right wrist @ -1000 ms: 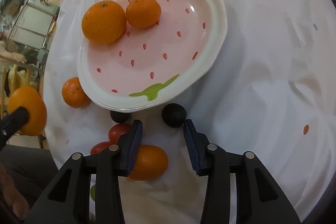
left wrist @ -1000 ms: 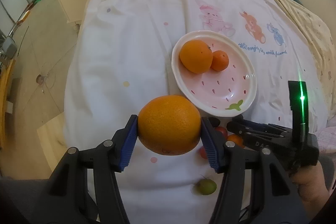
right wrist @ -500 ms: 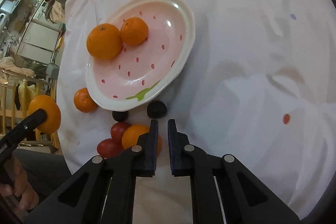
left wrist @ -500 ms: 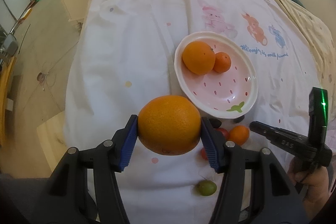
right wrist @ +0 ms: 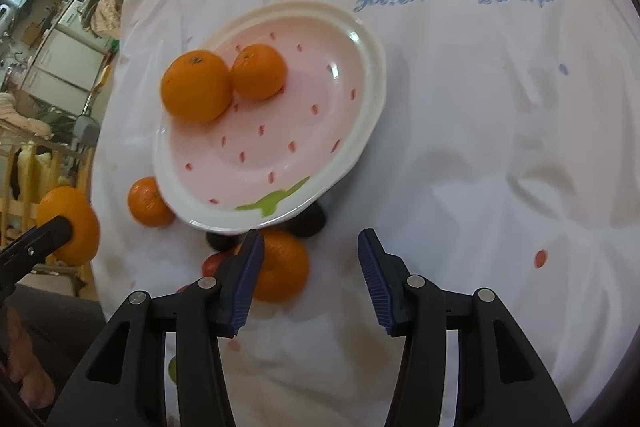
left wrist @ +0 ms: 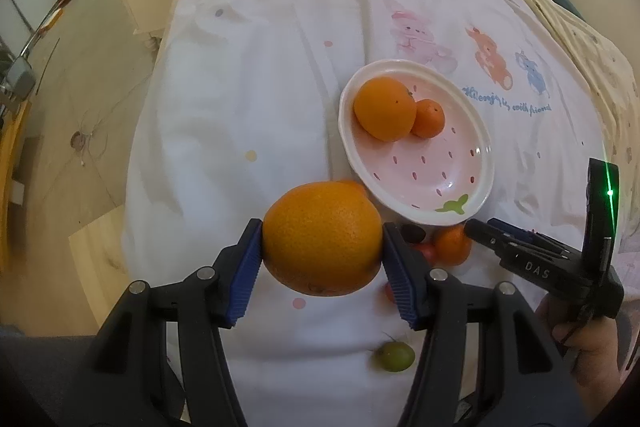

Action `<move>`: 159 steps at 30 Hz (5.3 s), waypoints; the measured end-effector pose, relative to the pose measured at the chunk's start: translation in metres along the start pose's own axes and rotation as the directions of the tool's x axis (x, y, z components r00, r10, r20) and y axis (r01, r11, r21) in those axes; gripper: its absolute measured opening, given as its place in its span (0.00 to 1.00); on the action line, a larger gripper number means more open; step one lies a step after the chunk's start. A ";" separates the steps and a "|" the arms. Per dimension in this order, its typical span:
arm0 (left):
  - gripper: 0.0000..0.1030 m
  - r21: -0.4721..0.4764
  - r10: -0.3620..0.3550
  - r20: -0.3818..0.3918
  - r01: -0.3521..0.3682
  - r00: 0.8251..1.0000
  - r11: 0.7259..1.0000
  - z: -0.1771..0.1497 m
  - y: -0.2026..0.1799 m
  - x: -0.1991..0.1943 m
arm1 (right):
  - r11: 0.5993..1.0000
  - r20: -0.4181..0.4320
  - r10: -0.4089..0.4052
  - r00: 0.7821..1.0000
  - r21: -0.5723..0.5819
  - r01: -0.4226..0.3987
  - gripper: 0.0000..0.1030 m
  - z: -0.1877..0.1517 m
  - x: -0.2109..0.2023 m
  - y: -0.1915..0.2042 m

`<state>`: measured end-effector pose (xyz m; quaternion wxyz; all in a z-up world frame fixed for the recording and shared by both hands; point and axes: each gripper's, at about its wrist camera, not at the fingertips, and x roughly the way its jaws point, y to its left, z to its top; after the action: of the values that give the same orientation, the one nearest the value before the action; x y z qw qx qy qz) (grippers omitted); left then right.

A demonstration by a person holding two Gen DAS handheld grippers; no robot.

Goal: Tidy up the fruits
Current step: 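Lift the mandarin with the right tool onto the pink plate and release, then lower the held large orange with the left tool onto the pink plate, then withdraw both open tools from the plate toward the loose fruits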

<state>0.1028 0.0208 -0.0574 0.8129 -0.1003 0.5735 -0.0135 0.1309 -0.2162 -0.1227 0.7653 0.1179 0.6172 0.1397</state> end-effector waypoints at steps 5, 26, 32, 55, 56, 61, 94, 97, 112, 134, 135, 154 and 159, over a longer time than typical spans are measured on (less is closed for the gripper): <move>0.53 0.011 -0.003 0.000 0.003 1.000 1.000 -0.001 -0.004 0.001 | 0.996 -0.029 0.086 0.996 0.031 -0.085 0.51 -0.005 -0.001 0.001; 0.53 0.007 0.004 0.020 -0.004 1.000 1.000 0.008 -0.005 -0.008 | 0.980 0.085 0.198 0.977 0.002 -0.199 0.45 -0.002 -0.067 0.000; 0.53 0.023 -0.001 0.043 0.000 0.999 1.000 0.031 -0.012 -0.015 | 0.977 0.159 0.211 0.965 -0.016 -0.211 0.45 0.037 -0.081 -0.005; 0.53 0.010 0.000 0.011 0.000 1.000 1.000 0.063 -0.016 0.011 | 0.994 0.042 0.058 0.997 -0.100 -0.054 0.45 0.103 0.017 0.003; 0.53 0.009 0.000 0.009 0.000 1.000 1.000 0.064 -0.016 0.011 | 0.994 0.046 0.027 0.999 -0.107 -0.022 0.46 0.104 0.019 0.003; 0.53 0.029 0.008 0.019 -0.009 1.000 1.000 0.063 -0.018 0.014 | 0.997 0.001 0.062 0.998 -0.047 -0.062 0.49 0.106 0.028 -0.007; 0.53 0.080 -0.064 0.012 0.063 0.998 0.995 0.146 -0.118 0.103 | 0.937 0.158 0.156 0.975 0.290 -0.197 0.86 0.074 -0.058 -0.080; 0.53 0.080 -0.042 -0.009 0.042 0.999 0.996 0.146 -0.120 0.114 | 0.928 0.155 0.169 0.973 0.309 -0.210 0.86 0.076 -0.057 -0.086; 0.84 0.131 -0.004 -0.066 0.012 0.998 0.991 0.144 -0.132 0.121 | 0.932 0.175 0.187 0.967 0.279 -0.231 0.86 0.080 -0.065 -0.078; 0.84 0.140 -0.008 0.069 -0.001 0.998 0.990 0.076 -0.090 0.010 | 0.965 0.183 0.126 0.975 0.205 -0.163 0.86 0.058 -0.077 -0.061; 0.84 0.139 -0.008 0.072 -0.002 0.997 0.990 0.071 -0.086 0.006 | 0.966 0.182 0.119 0.976 0.207 -0.156 0.86 0.054 -0.078 -0.062; 0.84 0.072 0.019 0.124 -0.028 0.992 0.997 -0.009 -0.029 -0.014 | 0.982 0.166 0.065 0.984 0.166 -0.093 0.86 -0.013 -0.079 -0.052; 0.84 0.077 0.032 0.145 -0.043 0.989 0.996 -0.012 -0.030 -0.016 | 0.988 0.148 0.037 0.988 0.145 -0.058 0.86 -0.021 -0.072 -0.047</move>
<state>0.0888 -0.0082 -0.0410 0.8556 -0.0576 0.5142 -0.0139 0.0990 -0.2857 -0.0777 0.7937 0.1992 0.5656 0.1025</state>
